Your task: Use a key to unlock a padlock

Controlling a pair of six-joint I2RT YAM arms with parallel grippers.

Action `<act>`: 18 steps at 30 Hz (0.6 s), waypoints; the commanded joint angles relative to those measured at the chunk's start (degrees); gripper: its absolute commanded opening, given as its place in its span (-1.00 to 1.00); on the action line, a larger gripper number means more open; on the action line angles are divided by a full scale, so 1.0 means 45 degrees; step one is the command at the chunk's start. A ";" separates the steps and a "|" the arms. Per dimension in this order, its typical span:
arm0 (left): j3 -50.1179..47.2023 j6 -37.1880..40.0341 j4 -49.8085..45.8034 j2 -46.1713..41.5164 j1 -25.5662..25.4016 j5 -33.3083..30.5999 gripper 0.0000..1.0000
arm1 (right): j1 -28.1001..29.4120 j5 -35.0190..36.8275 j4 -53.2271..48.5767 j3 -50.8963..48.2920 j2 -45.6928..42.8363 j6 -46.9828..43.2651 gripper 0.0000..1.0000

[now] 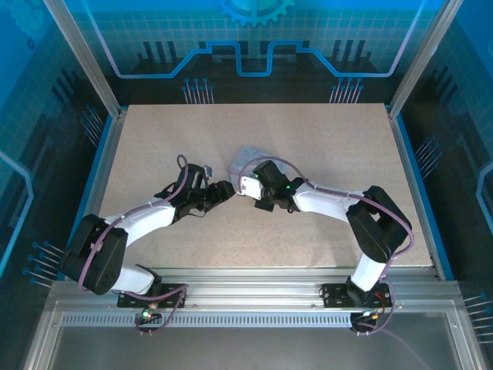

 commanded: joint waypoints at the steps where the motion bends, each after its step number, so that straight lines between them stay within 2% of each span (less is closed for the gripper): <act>1: -0.0202 -0.0052 0.0015 -0.0347 -0.0058 0.0248 0.34 | 0.0150 0.0165 0.0536 -0.0312 -0.0623 0.0173 -1.00; 10: -0.0027 -0.0098 0.0056 -0.0250 -0.0058 0.0287 0.34 | 0.0145 0.0045 0.0772 -0.0247 -0.0383 0.0032 -1.00; 18: -0.0163 -0.0181 0.0075 -0.0328 -0.0115 0.0173 0.34 | 0.0392 -0.0395 0.0292 0.1579 0.1254 -0.0757 -1.00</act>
